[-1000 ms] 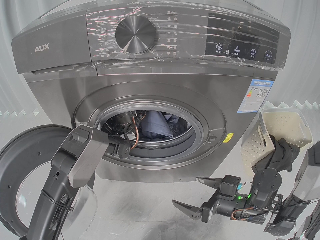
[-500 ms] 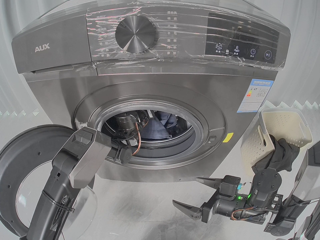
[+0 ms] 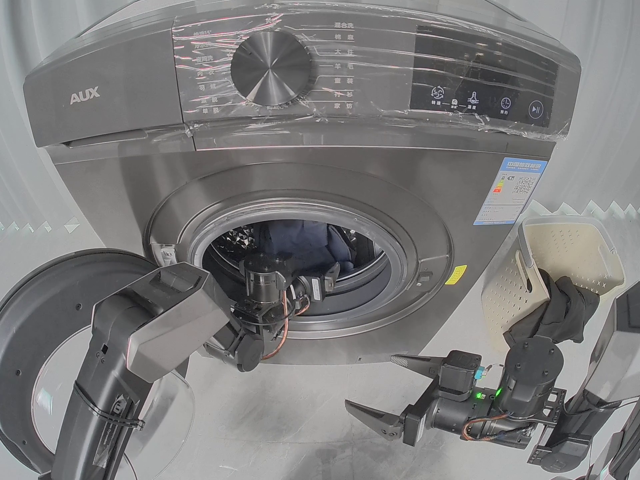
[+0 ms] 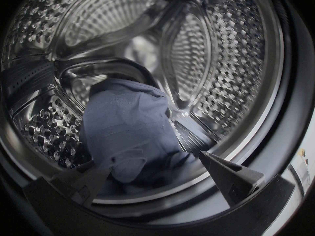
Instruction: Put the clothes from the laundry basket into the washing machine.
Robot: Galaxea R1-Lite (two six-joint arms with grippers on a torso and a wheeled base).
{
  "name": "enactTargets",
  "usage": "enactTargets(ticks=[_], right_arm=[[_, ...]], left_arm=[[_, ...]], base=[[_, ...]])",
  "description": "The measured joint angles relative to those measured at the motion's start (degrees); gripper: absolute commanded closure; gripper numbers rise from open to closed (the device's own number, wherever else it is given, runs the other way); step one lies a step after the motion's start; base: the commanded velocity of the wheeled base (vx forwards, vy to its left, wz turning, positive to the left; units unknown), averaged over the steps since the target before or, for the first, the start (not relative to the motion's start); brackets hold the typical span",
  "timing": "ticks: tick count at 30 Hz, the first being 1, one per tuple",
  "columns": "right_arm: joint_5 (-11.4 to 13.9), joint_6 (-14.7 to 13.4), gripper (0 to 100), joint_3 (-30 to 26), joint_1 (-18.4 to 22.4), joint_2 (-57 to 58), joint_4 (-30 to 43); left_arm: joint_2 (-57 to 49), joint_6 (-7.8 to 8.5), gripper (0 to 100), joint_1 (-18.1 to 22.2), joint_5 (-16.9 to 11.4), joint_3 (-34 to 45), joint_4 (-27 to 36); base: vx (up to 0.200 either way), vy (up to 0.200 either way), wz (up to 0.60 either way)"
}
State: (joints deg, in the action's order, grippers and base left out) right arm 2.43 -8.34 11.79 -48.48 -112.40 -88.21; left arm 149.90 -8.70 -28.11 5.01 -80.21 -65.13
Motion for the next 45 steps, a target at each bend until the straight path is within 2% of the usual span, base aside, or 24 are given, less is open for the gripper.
enactTargets(ticks=[4,10,19,27,31,35,37,42,45], right_arm=[[0.0,0.0,0,0.0,0.0,0.0,0.0],[0.0,0.0,0,0.0,0.0,0.0,0.0],[0.0,0.0,0,-0.2,0.2,0.3,0.0],[0.0,0.0,0,-0.8,0.8,1.3,0.0],[-0.1,0.0,0,-1.9,1.0,2.1,0.0],[-0.3,0.0,0,-3.7,1.4,3.1,0.0],[-0.4,0.0,0,-4.4,1.7,3.9,0.0],[-1.0,0.0,0,-6.8,2.6,8.0,0.0],[-3.1,-0.3,0,-8.7,3.3,11.2,0.3]], left_arm=[[-1.9,1.89,0,-1.2,-1.5,4.5,-1.6],[-4.2,2.72,0,-2.3,-2.5,9.5,-3.2],[-11.3,4.61,0,-5.2,-3.5,23.3,-7.6],[-21.4,4.74,0,-8.6,-3.6,39.4,-10.9],[-27.0,3.35,0,-10.7,-3.7,47.3,-13.2],[-33.4,-1.45,0,-13.9,-3.6,55.0,-14.8],[-36.6,-2.86,0,-15.4,-3.1,58.6,-15.1],[-45.3,-3.55,0,-18.8,0.6,67.6,-16.7],[-50.0,-3.58,0,-20.0,2.0,72.1,-18.0]], base=[[0.0,0.0,0.0],[0.0,0.0,0.0],[0.0,0.0,0.0],[0.0,0.0,0.0],[0.0,0.0,0.0],[0.0,0.0,0.0],[0.0,0.0,0.0],[0.0,0.0,0.0],[0.0,0.0,0.0]])
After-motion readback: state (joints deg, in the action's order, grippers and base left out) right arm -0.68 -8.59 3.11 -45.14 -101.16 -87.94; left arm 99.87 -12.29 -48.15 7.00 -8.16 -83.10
